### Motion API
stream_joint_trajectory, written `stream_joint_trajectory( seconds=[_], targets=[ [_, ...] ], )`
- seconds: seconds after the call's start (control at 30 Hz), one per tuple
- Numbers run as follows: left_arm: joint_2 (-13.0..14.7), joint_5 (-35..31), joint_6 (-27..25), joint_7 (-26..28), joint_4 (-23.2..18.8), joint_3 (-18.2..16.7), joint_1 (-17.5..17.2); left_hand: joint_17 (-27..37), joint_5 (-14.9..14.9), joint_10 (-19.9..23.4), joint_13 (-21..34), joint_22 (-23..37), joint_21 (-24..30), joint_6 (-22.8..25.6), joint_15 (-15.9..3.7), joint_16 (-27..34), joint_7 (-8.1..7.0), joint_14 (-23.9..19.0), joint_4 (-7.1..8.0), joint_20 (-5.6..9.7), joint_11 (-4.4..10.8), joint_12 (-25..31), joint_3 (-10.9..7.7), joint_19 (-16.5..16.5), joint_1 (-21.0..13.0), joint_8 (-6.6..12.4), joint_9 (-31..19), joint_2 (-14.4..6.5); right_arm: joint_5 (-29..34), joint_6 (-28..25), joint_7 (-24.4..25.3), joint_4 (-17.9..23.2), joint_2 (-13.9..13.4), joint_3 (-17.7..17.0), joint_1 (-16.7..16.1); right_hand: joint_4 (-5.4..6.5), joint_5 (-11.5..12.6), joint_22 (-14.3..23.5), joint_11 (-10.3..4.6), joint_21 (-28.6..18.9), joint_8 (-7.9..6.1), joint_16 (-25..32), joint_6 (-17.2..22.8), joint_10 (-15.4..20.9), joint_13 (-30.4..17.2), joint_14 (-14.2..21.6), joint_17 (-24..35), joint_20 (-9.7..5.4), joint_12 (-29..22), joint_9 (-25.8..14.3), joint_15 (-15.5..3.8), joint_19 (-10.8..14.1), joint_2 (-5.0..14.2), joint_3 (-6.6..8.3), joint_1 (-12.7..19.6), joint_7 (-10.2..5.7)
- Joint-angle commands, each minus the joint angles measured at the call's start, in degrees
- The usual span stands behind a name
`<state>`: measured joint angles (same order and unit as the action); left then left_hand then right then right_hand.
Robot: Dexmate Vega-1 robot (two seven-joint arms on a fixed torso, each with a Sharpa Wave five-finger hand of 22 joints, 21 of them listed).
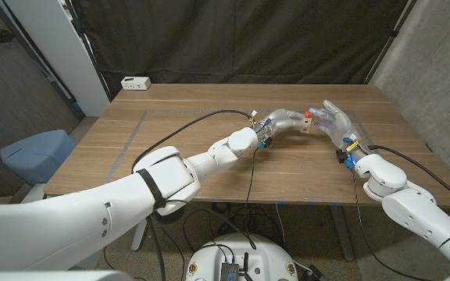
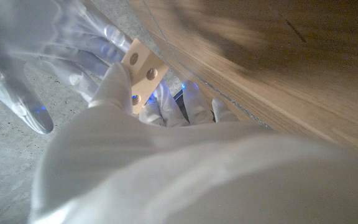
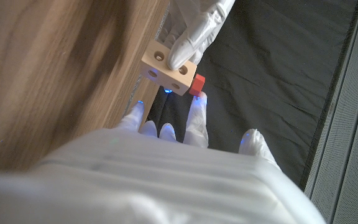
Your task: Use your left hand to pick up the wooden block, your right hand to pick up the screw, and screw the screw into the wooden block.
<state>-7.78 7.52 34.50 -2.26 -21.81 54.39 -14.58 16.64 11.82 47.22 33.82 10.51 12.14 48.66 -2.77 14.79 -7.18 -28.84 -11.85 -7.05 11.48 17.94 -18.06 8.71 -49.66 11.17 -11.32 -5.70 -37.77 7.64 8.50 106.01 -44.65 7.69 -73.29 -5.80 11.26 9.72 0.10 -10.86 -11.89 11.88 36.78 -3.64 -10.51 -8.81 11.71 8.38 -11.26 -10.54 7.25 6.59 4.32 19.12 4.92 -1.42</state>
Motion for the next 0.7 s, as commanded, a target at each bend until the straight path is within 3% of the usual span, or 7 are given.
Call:
stream_joint_trajectory(
  seconds=[0.03,0.7],
  targets=[
    [0.13,-0.43,1.27,0.42,-0.33,0.1,-0.42,0.06,0.24,0.57,0.26,0.32,0.28,1.46,-4.48,0.19,-0.95,-0.46,3.01,-0.04,0.02,0.69,-3.12,0.32,0.36,0.92,-0.21,-1.03,0.23,0.63,0.74,0.98,-0.3,-0.9,-1.55,-0.19,0.38,0.15,0.18,-0.48,-0.39,0.31,1.04,0.6,-0.09,0.42,0.19,0.18,-0.52,-0.17,-0.04,0.48,-0.04,0.4,0.21,-0.08],
    [0.18,-1.05,2.56,0.43,-0.82,-0.14,-1.05,0.11,0.2,0.51,0.27,0.32,0.31,1.4,-4.39,0.2,-0.83,-0.57,3.09,-0.07,0.01,0.79,-3.03,0.42,0.38,0.82,-0.21,-1.09,0.18,2.12,0.14,2.08,-0.05,-2.19,-3.5,-0.41,0.29,0.15,0.76,-0.55,-1.42,0.72,6.05,4.37,-0.11,2.1,0.02,-0.02,-1.28,-0.22,-0.08,1.39,0.04,0.65,0.45,0.89]
  ],
)
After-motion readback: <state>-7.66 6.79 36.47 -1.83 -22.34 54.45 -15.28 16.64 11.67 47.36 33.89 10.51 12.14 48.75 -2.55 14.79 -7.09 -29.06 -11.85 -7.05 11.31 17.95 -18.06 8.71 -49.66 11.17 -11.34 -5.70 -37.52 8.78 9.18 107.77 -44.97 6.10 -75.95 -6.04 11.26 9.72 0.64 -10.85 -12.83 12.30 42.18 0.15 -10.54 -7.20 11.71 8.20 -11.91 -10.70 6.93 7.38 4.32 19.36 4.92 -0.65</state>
